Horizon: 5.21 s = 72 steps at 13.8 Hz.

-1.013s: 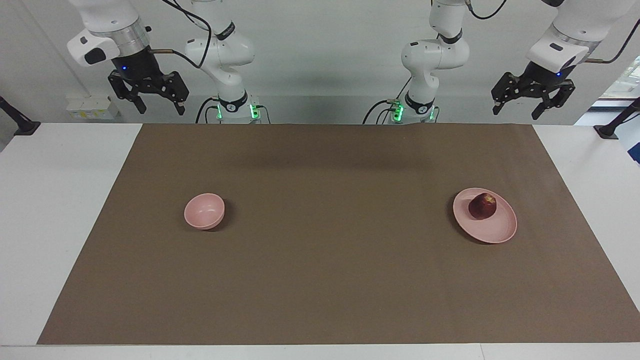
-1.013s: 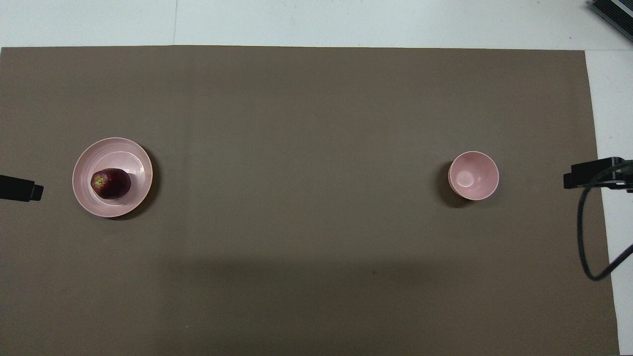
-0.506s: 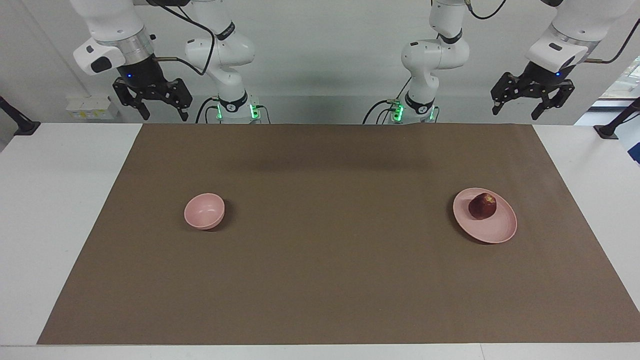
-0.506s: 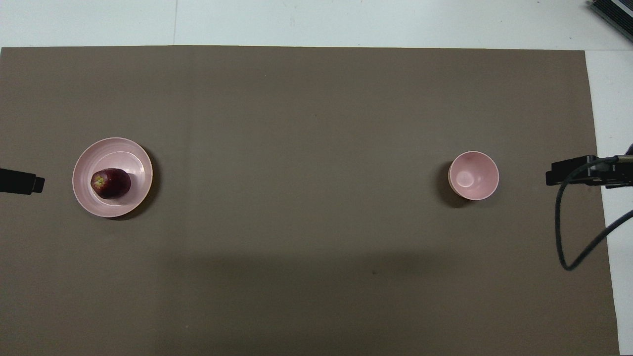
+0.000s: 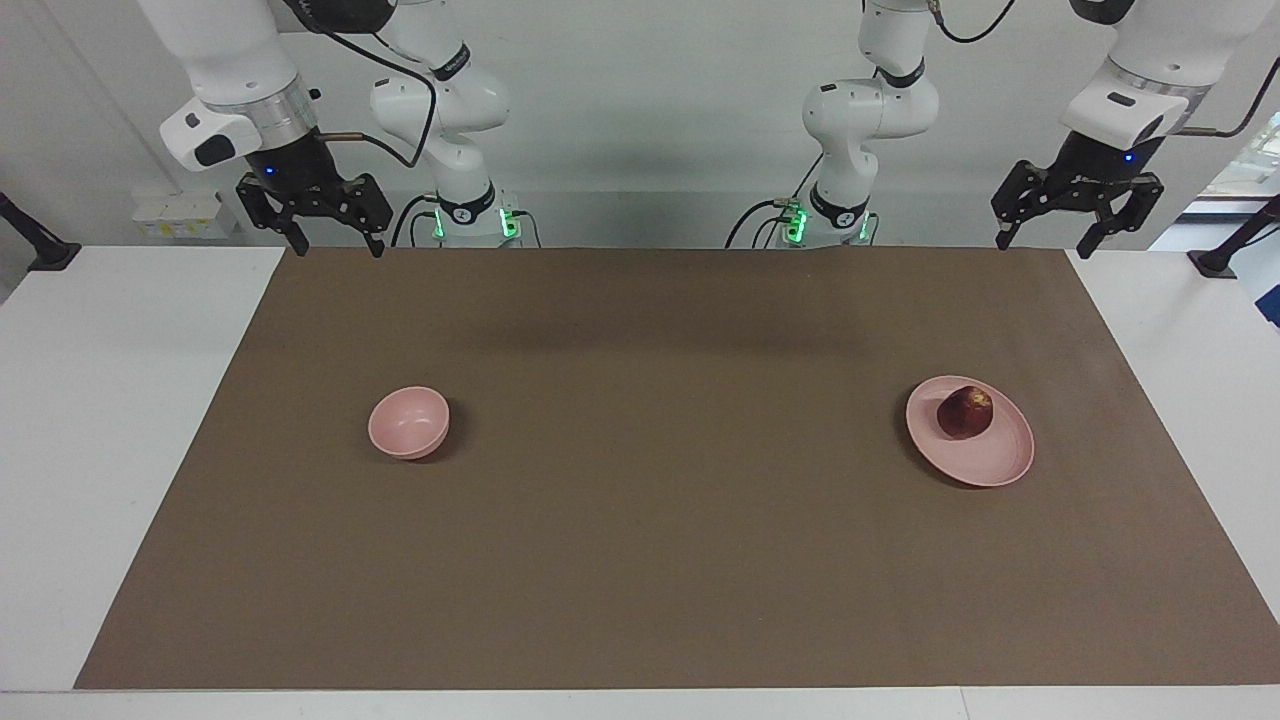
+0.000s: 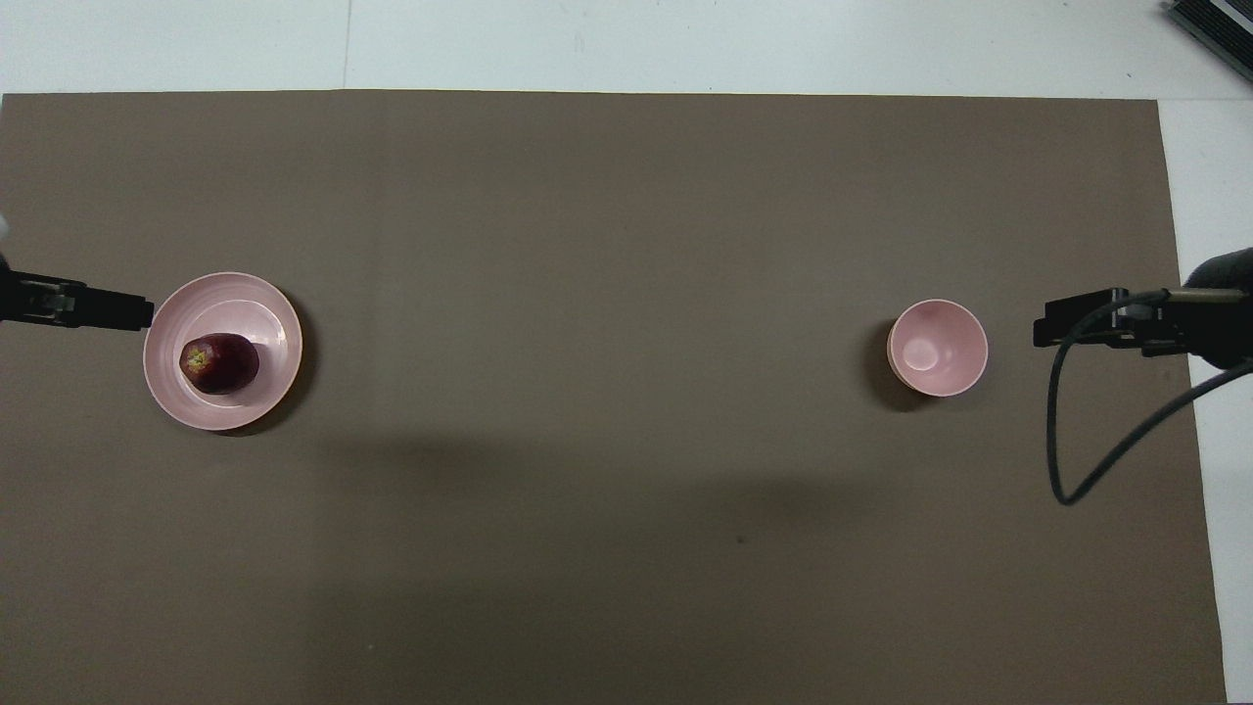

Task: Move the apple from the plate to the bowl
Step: 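Lower the left gripper onto the apple while the right gripper advances, then lift the apple with the left gripper while the right gripper approaches, then bring the apple toward the right gripper and close the right gripper on it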

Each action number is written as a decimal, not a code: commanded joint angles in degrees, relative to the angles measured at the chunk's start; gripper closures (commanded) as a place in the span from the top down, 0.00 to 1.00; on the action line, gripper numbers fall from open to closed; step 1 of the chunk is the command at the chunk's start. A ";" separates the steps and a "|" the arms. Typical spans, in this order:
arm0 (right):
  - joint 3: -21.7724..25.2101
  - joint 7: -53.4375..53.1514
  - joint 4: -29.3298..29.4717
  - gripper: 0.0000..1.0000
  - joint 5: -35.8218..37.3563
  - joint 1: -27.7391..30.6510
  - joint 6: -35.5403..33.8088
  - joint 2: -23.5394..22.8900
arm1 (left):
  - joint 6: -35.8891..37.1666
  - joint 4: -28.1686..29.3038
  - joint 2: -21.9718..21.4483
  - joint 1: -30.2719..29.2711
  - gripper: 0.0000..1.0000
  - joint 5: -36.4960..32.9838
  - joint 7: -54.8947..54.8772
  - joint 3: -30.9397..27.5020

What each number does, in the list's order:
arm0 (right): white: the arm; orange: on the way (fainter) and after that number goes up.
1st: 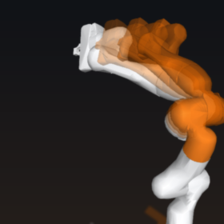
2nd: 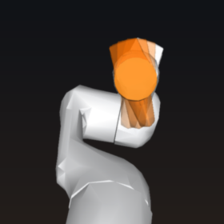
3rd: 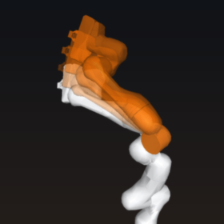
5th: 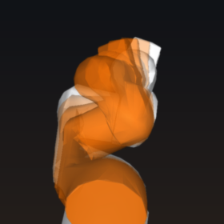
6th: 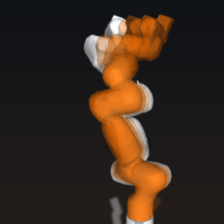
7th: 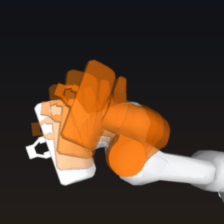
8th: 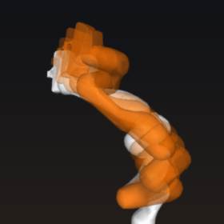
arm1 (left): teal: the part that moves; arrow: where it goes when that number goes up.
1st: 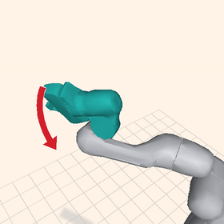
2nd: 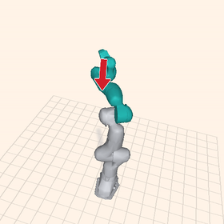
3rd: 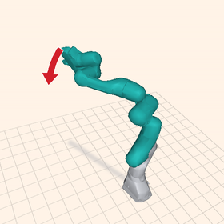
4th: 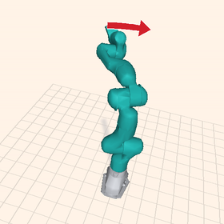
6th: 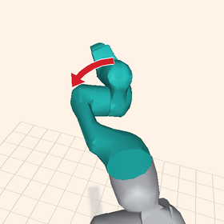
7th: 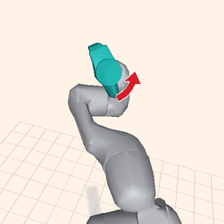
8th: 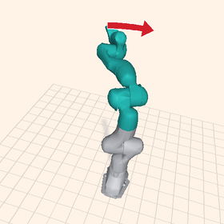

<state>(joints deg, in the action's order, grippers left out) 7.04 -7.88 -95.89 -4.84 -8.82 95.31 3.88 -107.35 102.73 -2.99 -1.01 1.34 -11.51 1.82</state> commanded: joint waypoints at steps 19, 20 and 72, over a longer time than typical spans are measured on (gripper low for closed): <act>-0.28 -19.44 -14.75 1.00 -15.80 -14.37 13.21 -3.35 | -37.24 23.39 11.43 -4.53 1.00 -0.02 -0.88 -0.15; -0.28 -22.06 -16.50 1.00 -16.60 -16.55 16.45 -3.35 | -37.15 23.74 11.34 -4.88 1.00 -0.02 -0.97 -0.15; -0.54 -70.87 4.92 1.00 -55.89 -22.20 34.33 -22.95 | -33.98 3.18 8.53 -0.40 0.00 60.45 5.00 26.75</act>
<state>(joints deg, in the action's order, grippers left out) 6.81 -78.35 -92.20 -59.70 -31.57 129.73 -18.65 -140.50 106.84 5.23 -2.64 61.13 -7.49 28.82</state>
